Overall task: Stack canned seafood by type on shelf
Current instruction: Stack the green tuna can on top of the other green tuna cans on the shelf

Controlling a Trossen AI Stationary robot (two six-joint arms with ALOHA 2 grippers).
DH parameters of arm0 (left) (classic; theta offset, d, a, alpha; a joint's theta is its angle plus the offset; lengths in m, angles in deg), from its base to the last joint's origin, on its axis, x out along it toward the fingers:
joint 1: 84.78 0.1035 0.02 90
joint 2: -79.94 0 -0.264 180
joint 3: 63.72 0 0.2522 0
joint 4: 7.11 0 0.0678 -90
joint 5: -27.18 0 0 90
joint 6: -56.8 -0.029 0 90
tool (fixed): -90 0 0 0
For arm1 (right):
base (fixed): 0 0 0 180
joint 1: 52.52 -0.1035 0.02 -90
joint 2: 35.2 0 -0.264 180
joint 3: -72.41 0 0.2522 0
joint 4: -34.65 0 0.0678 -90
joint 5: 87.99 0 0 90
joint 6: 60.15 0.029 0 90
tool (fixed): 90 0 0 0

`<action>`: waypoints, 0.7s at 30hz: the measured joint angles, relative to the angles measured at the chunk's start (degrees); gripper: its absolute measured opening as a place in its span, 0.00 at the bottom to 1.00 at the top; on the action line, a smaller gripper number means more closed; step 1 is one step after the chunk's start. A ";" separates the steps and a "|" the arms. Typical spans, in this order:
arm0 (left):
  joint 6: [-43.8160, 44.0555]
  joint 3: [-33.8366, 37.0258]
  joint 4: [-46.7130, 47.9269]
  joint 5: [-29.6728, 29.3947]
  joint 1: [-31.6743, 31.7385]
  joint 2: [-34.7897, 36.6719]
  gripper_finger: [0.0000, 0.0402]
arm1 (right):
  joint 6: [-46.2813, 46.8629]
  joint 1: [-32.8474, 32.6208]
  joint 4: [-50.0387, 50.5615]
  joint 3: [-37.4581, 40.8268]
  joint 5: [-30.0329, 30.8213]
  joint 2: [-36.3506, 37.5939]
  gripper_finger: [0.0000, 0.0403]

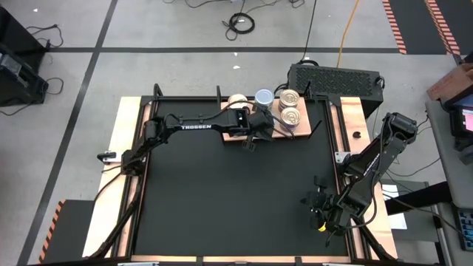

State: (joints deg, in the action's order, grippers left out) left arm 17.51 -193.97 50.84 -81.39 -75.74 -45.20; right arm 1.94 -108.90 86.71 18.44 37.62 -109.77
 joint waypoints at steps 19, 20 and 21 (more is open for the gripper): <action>-0.01 0.00 -0.10 0.84 1.25 -0.04 0.00 | -1.28 0.00 -0.44 0.00 -1.44 0.00 0.00; -0.01 0.00 -0.10 1.28 1.35 -0.04 0.00 | -1.29 0.00 -0.44 0.00 -1.44 0.00 0.00; -0.01 0.00 -0.10 1.93 1.44 -0.04 0.00 | -1.28 0.00 -0.43 0.00 -1.44 0.00 0.00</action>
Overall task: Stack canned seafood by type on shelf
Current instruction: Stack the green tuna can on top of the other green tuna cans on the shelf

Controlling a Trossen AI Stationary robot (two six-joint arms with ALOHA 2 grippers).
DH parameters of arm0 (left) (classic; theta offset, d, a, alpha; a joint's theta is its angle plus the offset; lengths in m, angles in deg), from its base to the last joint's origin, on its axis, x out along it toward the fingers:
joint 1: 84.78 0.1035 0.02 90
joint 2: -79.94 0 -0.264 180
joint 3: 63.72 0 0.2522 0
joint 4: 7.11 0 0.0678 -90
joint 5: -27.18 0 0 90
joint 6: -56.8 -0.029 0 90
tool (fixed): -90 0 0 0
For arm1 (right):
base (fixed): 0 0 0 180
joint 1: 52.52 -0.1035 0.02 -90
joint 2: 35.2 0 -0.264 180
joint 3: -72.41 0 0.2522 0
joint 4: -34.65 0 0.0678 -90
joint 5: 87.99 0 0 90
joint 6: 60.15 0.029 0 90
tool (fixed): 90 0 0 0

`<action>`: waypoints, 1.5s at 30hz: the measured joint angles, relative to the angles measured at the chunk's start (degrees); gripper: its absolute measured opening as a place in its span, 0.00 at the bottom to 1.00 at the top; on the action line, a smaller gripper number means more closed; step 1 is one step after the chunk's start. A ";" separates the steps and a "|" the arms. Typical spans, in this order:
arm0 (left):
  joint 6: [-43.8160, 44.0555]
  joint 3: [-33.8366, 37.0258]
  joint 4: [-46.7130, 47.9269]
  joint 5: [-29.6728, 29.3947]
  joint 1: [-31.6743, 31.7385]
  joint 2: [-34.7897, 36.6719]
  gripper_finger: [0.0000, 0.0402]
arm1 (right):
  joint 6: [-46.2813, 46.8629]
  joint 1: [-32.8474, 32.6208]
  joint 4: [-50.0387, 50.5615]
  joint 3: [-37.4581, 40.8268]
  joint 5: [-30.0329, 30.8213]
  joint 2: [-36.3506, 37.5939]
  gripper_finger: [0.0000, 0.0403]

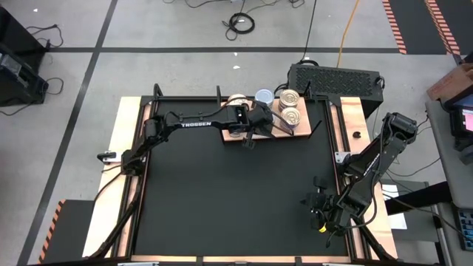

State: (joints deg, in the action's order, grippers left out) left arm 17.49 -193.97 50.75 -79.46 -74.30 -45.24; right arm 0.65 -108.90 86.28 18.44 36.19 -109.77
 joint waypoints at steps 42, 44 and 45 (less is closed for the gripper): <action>0.09 0.00 0.39 -0.32 -0.23 0.00 0.17 | -0.01 0.01 0.06 0.00 -0.13 0.00 0.00; 0.07 0.00 0.41 -3.47 -0.53 0.00 0.18 | -0.01 0.02 0.06 0.00 -0.15 0.00 0.00; 0.07 0.00 0.39 -4.71 -0.75 0.00 0.18 | -0.01 0.00 0.06 0.00 -0.14 0.00 0.00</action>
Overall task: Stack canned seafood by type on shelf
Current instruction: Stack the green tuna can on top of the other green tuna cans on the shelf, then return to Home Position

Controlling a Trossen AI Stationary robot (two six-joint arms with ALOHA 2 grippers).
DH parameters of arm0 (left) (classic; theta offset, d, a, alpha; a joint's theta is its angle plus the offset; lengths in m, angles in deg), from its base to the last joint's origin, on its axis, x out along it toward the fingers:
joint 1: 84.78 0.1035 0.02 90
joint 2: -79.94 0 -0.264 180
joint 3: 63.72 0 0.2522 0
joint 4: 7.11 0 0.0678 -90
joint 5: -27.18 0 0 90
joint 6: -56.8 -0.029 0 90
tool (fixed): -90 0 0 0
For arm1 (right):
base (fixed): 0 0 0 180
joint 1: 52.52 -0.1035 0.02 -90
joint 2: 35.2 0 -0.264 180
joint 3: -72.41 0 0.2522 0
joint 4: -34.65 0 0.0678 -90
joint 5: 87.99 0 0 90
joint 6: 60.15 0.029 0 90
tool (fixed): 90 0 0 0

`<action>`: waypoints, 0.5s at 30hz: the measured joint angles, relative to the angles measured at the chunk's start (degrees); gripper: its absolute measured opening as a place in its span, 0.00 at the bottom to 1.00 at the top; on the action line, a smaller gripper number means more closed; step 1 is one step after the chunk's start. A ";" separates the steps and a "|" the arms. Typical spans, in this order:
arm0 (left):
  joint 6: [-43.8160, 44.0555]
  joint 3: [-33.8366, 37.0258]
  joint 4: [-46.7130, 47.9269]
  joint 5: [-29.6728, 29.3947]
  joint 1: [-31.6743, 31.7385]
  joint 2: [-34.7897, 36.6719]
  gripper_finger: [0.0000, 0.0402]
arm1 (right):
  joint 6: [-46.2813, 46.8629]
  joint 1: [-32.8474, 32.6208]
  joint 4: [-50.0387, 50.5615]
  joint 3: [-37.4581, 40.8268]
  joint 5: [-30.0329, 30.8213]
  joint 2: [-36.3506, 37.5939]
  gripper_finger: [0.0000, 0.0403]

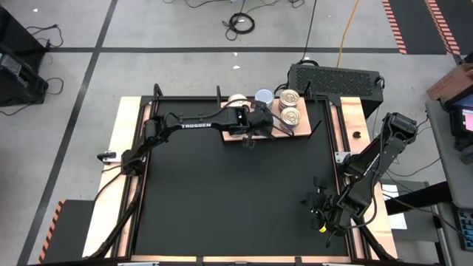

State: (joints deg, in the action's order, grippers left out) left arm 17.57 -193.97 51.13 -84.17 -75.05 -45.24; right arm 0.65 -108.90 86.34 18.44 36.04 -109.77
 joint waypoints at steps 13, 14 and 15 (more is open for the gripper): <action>2.02 -0.04 1.48 -5.03 -3.50 2.30 0.18 | 0.00 0.02 -0.34 -0.02 -0.03 0.01 0.00; 3.22 -0.18 1.64 -5.22 -3.90 3.44 0.18 | 0.00 0.02 -0.41 -0.13 -0.03 0.02 0.00; 4.80 -0.28 2.09 -5.07 -4.24 4.88 0.18 | -0.08 0.02 -0.53 -0.37 -0.03 0.05 0.00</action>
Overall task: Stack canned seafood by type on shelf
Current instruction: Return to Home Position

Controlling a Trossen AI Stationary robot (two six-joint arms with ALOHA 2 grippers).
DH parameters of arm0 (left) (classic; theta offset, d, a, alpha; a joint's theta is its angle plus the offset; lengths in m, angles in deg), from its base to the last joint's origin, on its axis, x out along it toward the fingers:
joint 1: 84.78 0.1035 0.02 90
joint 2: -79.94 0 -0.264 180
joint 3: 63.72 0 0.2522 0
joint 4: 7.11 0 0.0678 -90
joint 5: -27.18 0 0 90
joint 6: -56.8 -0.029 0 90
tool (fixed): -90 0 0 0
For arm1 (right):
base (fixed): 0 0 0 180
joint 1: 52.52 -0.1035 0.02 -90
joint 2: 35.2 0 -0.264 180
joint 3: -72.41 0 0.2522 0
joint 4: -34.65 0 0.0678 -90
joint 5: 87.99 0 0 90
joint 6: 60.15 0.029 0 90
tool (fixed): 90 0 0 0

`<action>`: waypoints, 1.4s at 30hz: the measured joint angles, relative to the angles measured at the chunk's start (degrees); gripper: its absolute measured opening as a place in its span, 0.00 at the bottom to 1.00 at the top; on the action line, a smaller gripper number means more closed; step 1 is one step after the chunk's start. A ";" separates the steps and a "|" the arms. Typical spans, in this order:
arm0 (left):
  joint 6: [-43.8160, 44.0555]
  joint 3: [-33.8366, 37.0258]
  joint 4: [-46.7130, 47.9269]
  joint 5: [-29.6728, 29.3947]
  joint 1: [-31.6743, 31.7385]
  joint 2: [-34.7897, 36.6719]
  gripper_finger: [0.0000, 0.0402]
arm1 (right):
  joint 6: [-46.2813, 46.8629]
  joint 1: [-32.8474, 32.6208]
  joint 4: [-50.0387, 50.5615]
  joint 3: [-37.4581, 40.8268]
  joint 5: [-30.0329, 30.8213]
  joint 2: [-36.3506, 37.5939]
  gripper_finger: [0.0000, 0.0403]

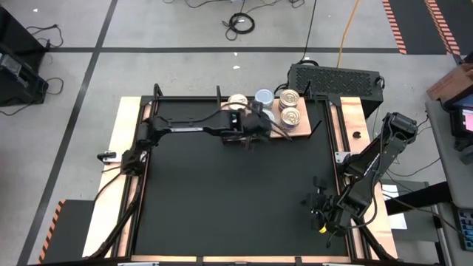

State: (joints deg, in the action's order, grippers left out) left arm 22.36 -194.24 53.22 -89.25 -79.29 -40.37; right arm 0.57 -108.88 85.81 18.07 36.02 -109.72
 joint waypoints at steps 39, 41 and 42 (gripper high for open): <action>32.37 88.24 -47.97 24.84 -5.99 78.36 0.12 | -51.65 44.45 -27.36 -1.96 -28.41 20.67 0.00; 32.45 91.14 -48.18 24.81 -5.33 82.95 0.12 | -52.26 48.14 -27.75 -1.07 -30.18 22.17 0.00; 32.45 92.72 -48.21 24.71 -5.08 85.09 0.12 | -52.52 49.99 -27.99 -0.57 -31.09 22.85 0.00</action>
State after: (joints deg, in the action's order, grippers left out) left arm 54.81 -101.52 5.02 -64.54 -84.37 44.73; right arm -51.95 -58.89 57.82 17.50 4.93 -86.87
